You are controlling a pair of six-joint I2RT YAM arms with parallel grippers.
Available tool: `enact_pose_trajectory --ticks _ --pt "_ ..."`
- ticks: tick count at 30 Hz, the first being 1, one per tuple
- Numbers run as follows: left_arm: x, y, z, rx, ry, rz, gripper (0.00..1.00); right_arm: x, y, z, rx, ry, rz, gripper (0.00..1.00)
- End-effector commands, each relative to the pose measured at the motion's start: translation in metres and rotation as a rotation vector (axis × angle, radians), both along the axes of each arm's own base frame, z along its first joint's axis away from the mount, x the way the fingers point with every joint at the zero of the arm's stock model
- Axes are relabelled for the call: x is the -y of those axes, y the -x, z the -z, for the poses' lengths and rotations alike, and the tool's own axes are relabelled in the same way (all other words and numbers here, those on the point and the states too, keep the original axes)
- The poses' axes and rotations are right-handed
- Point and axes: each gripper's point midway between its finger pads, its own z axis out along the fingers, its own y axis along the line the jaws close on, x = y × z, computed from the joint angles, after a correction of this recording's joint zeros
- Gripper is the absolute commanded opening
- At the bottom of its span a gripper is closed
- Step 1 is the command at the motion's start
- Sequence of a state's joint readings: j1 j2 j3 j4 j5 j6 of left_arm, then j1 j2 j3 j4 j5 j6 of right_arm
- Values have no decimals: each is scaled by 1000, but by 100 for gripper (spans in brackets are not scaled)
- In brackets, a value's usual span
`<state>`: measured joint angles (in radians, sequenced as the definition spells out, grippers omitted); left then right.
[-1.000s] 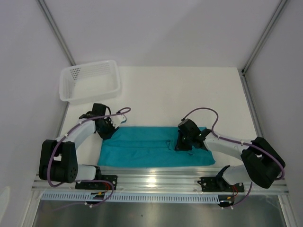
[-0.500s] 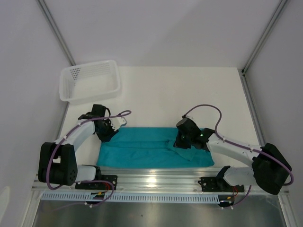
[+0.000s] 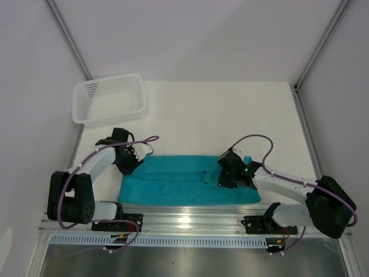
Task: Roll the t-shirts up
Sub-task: Fold the tshirt
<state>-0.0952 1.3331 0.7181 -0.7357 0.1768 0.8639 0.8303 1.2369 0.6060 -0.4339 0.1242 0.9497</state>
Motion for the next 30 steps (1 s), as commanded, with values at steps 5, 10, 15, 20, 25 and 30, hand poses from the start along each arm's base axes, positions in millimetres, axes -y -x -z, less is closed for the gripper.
enact_pose_trajectory --ticks 5,10,15,20,25,30 --pt "-3 -6 -10 32 0 -30 37 4 -9 -14 52 11 54 0" --pt "5 -15 -36 97 63 -76 40 37 -29 -48 112 48 160 10" --pt "6 -38 -57 229 137 -160 49 91 -56 -40 101 98 291 16" --pt "-3 -59 -45 230 106 -241 45 91 -114 -54 212 -45 269 0" --pt "-14 -62 -11 121 64 -307 40 111 -117 -10 86 34 317 0" --pt "-17 -59 12 50 42 -336 38 130 -99 36 -17 121 339 0"
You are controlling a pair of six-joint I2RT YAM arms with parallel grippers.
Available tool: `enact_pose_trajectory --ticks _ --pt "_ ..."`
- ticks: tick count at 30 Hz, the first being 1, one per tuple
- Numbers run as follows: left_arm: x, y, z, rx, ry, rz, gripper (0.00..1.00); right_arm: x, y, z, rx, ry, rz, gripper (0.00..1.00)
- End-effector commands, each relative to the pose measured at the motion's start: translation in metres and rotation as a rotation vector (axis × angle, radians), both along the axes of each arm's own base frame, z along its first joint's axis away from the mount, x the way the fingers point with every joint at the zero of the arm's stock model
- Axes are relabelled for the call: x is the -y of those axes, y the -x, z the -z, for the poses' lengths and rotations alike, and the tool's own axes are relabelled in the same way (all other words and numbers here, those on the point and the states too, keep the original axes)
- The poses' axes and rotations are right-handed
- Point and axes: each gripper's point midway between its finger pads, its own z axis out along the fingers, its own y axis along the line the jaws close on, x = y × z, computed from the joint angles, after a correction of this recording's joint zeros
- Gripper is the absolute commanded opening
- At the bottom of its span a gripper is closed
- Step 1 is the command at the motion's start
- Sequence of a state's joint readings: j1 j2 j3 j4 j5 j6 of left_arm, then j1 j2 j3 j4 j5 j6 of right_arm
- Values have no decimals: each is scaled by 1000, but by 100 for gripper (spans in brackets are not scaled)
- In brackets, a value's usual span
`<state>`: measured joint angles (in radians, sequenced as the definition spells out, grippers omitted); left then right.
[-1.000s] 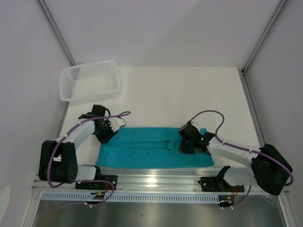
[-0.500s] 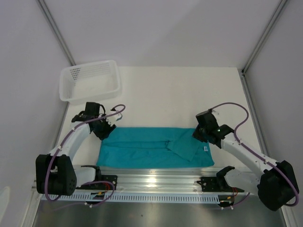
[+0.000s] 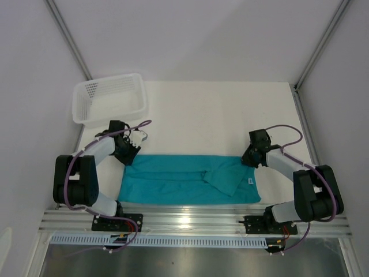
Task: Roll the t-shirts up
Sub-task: Fold the tshirt
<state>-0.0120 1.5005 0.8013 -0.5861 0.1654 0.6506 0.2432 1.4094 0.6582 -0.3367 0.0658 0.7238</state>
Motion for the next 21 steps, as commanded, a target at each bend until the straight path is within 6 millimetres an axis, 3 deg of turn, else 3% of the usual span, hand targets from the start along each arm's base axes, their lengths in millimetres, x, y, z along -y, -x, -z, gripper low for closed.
enact_pose_trajectory --ticks 1,4,6,9,12,14,15,17,18,20,21 --pt "-4 -14 0 22 -6 -51 38 12 6 20 -28 57 -20 0" --pt "-8 -16 0 23 -25 -61 38 14 7 21 -38 66 -33 0" --pt "-8 -15 1 11 -27 -62 38 12 0 9 -22 69 -53 0" --pt "1 -15 -12 37 25 -52 38 8 -16 -31 55 92 -90 0" --pt "17 -14 -49 108 113 -18 41 1 -23 -85 158 105 -118 4" --pt "22 -21 -76 172 138 6 45 -3 -20 -113 221 97 -123 6" --pt "21 -22 -90 202 128 12 45 -3 -13 -118 216 102 -122 6" --pt "10 -31 -98 234 72 -8 42 -4 -5 -133 248 90 -101 7" --pt "-16 -39 -99 244 14 -77 39 -1 3 -131 230 93 -98 7" --pt "-39 -44 -93 222 -27 -131 37 1 17 -128 208 94 -92 6" --pt "-60 -49 -97 225 -62 -172 36 3 22 -126 201 96 -92 6"
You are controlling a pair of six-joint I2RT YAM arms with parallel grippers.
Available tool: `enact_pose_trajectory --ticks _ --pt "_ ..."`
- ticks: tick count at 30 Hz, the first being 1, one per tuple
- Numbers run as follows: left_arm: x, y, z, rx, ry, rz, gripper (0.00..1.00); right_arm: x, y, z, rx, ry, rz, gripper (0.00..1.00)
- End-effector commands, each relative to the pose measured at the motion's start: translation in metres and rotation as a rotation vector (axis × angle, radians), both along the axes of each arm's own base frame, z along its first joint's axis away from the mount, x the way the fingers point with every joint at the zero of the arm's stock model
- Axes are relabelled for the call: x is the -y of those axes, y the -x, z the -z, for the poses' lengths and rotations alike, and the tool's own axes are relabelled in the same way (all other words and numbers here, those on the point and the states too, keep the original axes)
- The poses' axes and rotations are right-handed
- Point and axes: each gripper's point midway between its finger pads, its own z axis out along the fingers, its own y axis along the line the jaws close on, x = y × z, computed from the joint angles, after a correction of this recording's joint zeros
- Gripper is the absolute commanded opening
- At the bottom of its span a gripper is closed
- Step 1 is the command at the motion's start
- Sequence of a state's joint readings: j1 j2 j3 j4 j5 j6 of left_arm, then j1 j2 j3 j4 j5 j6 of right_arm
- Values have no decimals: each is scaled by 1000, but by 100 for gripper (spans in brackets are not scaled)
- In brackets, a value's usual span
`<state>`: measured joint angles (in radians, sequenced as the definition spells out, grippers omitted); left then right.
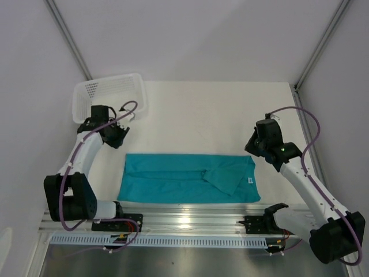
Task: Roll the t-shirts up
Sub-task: Fold the tshirt, then roll the tshirt
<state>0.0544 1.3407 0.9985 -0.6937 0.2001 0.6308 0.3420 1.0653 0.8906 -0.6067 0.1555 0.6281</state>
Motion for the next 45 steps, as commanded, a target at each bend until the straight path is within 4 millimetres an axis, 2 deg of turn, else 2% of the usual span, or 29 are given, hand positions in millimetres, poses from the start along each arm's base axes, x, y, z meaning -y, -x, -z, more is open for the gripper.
enact_pose_trajectory --ticks 1,3,6,7,9,10,11,14,16,17,18,20,23,25,31,36,40,43,44,45 --pt "-57 -5 14 -77 -89 -130 35 18 35 24 -122 64 47 6" --pt "-88 -9 20 -90 -109 -200 34 19 40 21 -100 52 46 6" --pt "-127 -27 24 -70 -143 -285 33 20 44 20 -77 36 52 3" --pt "-137 -40 22 -51 -153 -298 33 19 45 20 -73 33 49 2" --pt "-153 -46 24 -45 -170 -335 33 17 51 25 -89 20 49 2" --pt "-160 -55 18 -22 -182 -346 33 17 53 28 -100 17 55 2" --pt "-165 -58 26 -41 -186 -351 33 17 57 30 -111 16 58 1" --pt "-177 -74 32 -32 -197 -377 34 16 69 41 -144 22 83 1" --pt "-189 -82 31 -25 -226 -408 36 17 75 48 -173 40 99 1" --pt "-196 -94 23 4 -238 -424 36 19 80 52 -194 55 103 2" --pt "-199 -97 33 -14 -236 -435 37 21 82 54 -208 67 112 1" --pt "-202 -104 38 -19 -235 -445 38 21 90 59 -240 72 124 1" --pt "-212 -118 39 -6 -247 -470 38 23 104 68 -287 75 170 0" --pt "-217 -123 44 -6 -261 -480 39 32 116 74 -336 106 216 0" --pt "-223 -138 43 9 -251 -501 40 23 136 96 -477 113 229 0" --pt "-213 -129 43 25 -235 -477 40 14 149 118 -588 147 229 0" --pt "-204 -122 39 39 -206 -463 40 8 143 140 -614 152 244 0" --pt "-197 -116 31 52 -187 -457 40 8 138 150 -602 145 265 0" --pt "-191 -112 33 48 -161 -445 40 11 138 153 -611 154 277 0" --pt "-190 -112 26 65 -160 -444 40 13 134 156 -606 145 295 0"
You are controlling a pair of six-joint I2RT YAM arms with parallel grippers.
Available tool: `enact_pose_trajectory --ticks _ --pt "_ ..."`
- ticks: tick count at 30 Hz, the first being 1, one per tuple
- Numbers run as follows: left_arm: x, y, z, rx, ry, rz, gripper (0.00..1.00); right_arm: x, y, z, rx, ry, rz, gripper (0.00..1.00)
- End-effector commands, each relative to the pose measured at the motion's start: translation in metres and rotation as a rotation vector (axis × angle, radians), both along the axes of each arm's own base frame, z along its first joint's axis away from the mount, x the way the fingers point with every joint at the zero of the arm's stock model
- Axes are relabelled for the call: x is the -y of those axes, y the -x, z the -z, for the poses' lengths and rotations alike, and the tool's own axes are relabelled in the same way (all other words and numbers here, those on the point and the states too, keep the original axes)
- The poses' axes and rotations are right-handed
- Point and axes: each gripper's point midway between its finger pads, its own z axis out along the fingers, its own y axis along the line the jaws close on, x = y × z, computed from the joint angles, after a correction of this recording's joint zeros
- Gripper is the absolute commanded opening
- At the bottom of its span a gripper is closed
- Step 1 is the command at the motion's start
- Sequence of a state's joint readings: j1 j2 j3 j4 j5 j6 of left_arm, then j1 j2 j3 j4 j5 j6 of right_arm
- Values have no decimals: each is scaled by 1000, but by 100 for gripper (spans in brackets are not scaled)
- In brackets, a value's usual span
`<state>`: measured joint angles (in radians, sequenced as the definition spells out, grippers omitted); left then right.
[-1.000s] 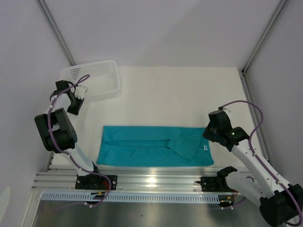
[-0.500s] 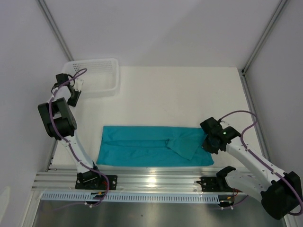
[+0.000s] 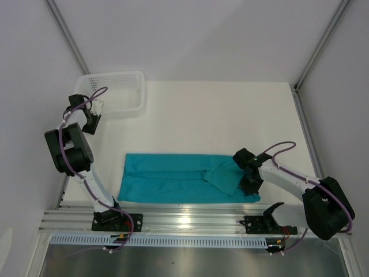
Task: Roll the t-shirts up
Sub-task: Roll the tshirt
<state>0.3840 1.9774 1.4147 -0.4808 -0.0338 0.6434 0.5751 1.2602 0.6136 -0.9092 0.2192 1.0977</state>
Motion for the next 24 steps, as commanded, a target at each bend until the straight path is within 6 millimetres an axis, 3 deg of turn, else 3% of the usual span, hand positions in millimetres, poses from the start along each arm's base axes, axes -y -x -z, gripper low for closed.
enact_pose_trajectory --ticks 1,5,13,19,20,22,23,24 --pt "7 -5 -42 124 23 4 40 0 -17 8 54 -11 66 0" --pt "13 0 -54 142 32 18 41 13 -28 11 47 17 75 0" --pt "34 18 -70 173 81 57 41 30 -77 12 90 40 54 0" --pt "54 37 -68 150 132 91 42 29 -131 17 103 70 -34 0" --pt "58 40 -69 153 141 99 42 29 -150 10 133 77 -38 0" --pt "69 50 -68 152 169 116 42 30 -161 18 99 101 -85 0" --pt "73 53 -67 151 173 125 42 27 -181 10 129 101 -97 0" --pt "80 58 -62 136 180 136 42 27 -186 18 106 112 -112 0"
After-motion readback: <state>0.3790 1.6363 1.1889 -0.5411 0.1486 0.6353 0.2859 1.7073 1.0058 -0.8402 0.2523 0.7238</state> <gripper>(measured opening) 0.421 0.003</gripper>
